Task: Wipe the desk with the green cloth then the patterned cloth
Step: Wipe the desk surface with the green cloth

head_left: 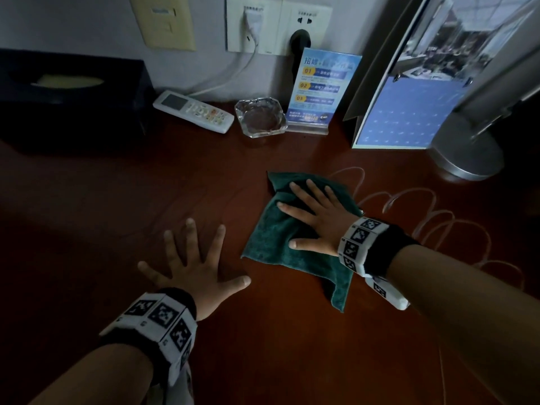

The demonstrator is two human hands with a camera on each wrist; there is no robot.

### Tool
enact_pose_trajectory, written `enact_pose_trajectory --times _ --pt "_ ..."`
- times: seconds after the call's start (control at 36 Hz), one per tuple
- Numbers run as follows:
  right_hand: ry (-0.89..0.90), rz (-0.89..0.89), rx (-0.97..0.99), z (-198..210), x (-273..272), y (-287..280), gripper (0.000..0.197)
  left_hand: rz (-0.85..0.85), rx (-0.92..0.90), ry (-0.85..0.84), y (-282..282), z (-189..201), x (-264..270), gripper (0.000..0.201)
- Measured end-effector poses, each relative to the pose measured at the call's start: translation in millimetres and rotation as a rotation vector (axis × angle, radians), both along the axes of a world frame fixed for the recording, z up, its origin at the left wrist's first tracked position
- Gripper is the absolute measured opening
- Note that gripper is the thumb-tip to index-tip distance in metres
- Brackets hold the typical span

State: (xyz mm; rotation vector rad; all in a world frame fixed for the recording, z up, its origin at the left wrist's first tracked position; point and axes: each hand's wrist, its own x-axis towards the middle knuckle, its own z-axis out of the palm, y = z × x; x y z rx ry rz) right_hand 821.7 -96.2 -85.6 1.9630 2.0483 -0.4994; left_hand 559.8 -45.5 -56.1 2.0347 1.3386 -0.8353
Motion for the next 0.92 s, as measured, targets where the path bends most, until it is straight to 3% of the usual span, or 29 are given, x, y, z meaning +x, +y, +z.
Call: enact_pose_trajectory --times 0.61,0.92 --pt "-0.044 -0.525 -0.032 4.9 7.8 58.5 0.085 0.001 -0.036 0.006 4.3 1.5 2.2 0.101" --pt "0.009 -0.861 -0.036 10.1 33.3 50.7 0.095 -0.006 -0.043 0.000 4.5 1.1 2.4 0.102"
